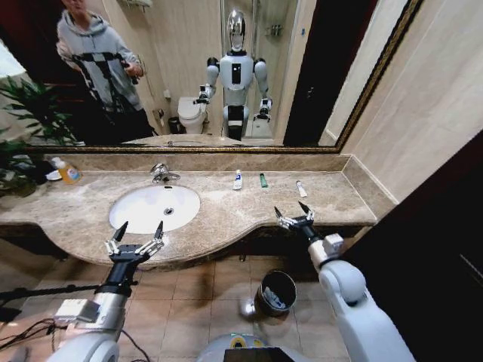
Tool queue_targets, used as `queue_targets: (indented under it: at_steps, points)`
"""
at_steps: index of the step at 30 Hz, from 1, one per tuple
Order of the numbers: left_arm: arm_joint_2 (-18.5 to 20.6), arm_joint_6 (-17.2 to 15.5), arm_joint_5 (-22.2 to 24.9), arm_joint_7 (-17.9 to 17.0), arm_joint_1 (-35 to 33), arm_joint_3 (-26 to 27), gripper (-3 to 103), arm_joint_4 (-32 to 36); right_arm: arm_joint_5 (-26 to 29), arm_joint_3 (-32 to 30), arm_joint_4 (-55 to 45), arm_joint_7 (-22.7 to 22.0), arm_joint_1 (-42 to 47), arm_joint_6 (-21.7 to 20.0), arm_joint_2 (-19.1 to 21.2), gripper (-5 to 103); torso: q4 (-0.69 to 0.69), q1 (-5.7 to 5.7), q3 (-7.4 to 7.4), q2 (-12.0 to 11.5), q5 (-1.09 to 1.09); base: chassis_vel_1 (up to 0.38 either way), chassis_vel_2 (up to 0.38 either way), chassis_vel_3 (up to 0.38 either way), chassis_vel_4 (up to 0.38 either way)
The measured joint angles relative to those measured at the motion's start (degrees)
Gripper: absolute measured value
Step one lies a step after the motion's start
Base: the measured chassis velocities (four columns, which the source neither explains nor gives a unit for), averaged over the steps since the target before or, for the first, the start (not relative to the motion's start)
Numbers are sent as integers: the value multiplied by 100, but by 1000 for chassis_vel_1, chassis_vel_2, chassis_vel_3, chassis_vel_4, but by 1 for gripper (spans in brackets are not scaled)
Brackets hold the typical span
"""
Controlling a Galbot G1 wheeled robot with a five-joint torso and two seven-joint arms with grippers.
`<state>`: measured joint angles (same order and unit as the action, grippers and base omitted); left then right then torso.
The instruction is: Pick up the trash from the sink and place it in the trash bin.
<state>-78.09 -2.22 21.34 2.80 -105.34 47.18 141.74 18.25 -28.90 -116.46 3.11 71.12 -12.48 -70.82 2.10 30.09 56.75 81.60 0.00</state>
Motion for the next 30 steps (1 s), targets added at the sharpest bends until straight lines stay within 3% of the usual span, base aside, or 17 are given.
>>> queue_targets:
  at_steps: [6, 13, 19, 25, 28, 30]
  points:
    - [1, 0, 0, 2, 0, 0, 100, 0, 37, 184, 1347, -41, -1242, 36, 188, 100, 0, 0, 0, 0, 1, 0, 0, 0, 0]
    - [1, 0, 0, 0, -1, 0, 100, 0, -148, 329, 3075, -29, -2622, 185, 66, 100, 2, 0, 0, 0, -3, 0, 0, 0, 0]
    - [0, 0, 0, 0, 0, 0, 100, 0, -227, 364, 3732, 4, -3018, 298, 55, 103, 1, 0, 0, 0, -3, 0, 0, 0, 0]
    - [0, 0, 0, 0, 0, 0, 100, 0, -244, 360, 4202, 16, -3156, 379, 59, 89, 0, -1, -1, 0, 0, 0, 0, 0, 0]
    - [0, 0, 0, 0, 0, 0, 100, 0, -241, 366, 4368, 27, -3238, 392, 62, 85, 0, -1, 0, -1, 0, 0, 0, 0, 0]
    - [0, 0, 0, 0, 0, 0, 100, 0, -250, 368, 4458, 32, -3284, 409, 56, 89, 0, -1, -1, -1, 0, 0, 0, 0, 0]
